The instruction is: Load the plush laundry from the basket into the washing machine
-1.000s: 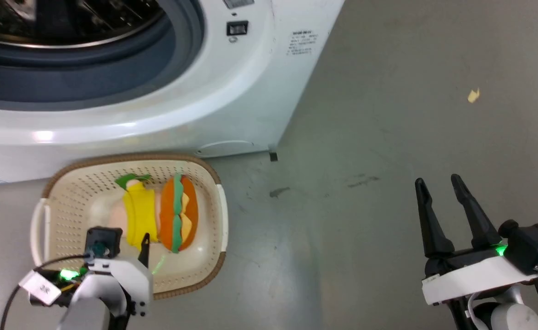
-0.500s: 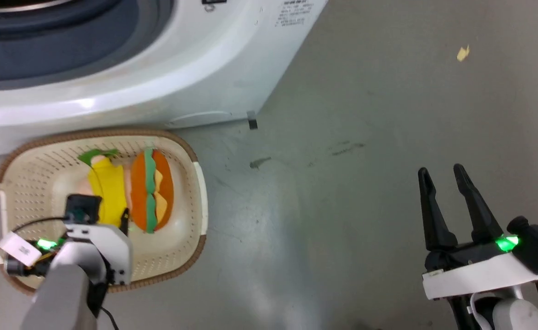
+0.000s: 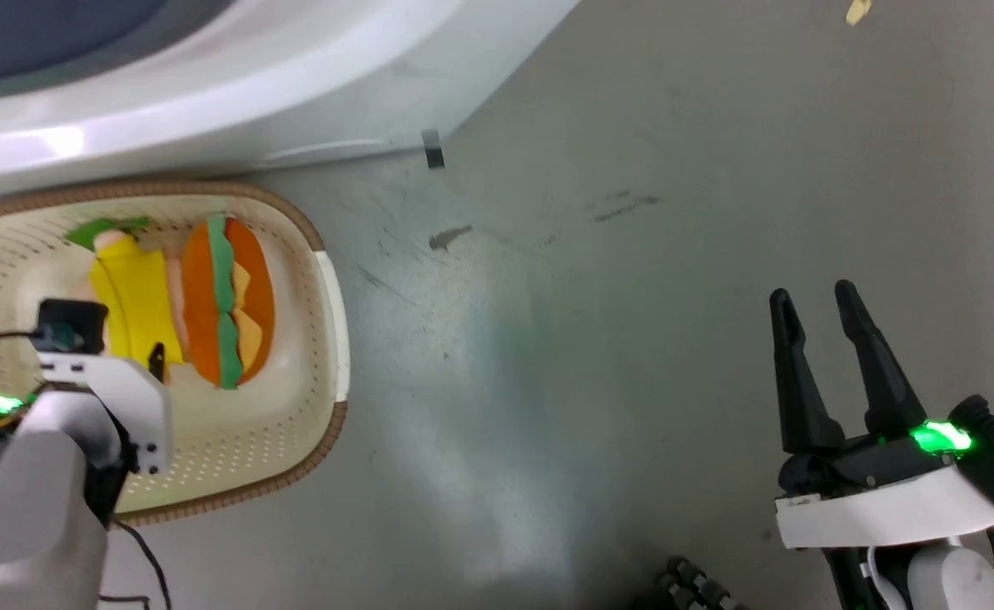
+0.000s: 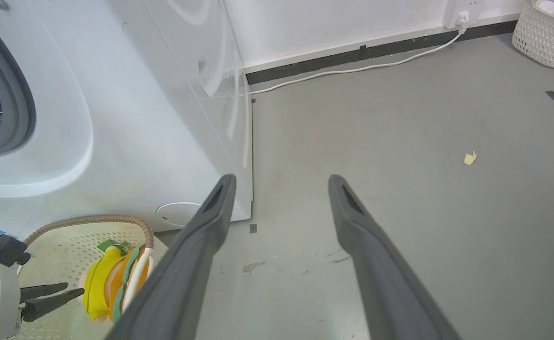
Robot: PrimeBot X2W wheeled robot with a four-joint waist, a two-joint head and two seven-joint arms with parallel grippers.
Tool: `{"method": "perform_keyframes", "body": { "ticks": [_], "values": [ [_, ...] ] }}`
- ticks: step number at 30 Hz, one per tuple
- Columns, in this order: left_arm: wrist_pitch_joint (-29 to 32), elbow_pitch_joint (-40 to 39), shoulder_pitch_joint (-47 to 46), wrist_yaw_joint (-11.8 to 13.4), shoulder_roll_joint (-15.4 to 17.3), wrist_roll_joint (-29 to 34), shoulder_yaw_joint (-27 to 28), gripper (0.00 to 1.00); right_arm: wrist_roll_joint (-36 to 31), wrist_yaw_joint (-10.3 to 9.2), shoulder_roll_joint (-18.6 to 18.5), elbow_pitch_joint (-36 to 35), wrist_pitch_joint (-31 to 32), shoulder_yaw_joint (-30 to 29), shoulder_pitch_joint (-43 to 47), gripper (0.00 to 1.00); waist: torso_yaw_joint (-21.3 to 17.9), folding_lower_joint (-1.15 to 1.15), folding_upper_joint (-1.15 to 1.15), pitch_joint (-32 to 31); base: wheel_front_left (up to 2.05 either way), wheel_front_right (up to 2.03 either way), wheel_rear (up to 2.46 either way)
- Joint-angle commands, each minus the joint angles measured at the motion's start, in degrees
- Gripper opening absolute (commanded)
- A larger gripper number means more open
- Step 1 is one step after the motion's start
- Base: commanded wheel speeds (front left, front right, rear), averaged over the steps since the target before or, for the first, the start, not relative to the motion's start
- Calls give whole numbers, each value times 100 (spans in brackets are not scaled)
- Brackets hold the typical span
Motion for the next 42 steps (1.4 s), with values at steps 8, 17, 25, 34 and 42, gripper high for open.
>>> {"method": "perform_keyframes", "body": {
  "ticks": [8,17,25,34,42],
  "values": [
    [190,538,-722,-88,505,43,-299,100,195,-3,-5,-231,-139,138,-147,100,-148,-1,0,604,6,6,6],
    [139,931,-1293,-160,742,-70,-471,100,349,-4,-5,-336,-235,262,-182,100,-279,-1,0,1035,2,2,2],
    [32,1302,-1452,-246,877,-408,-853,0,452,-4,-6,-305,-331,406,-374,100,-500,-1,0,1247,0,0,0],
    [-764,1724,-664,-275,816,-821,-891,0,360,-4,-6,121,-383,603,-572,100,-614,-1,0,286,0,0,0],
    [-1542,1902,294,-275,109,-1144,-974,0,-78,-4,-6,518,-383,450,-74,100,-110,-1,0,-1188,0,0,0]
  ]
}}
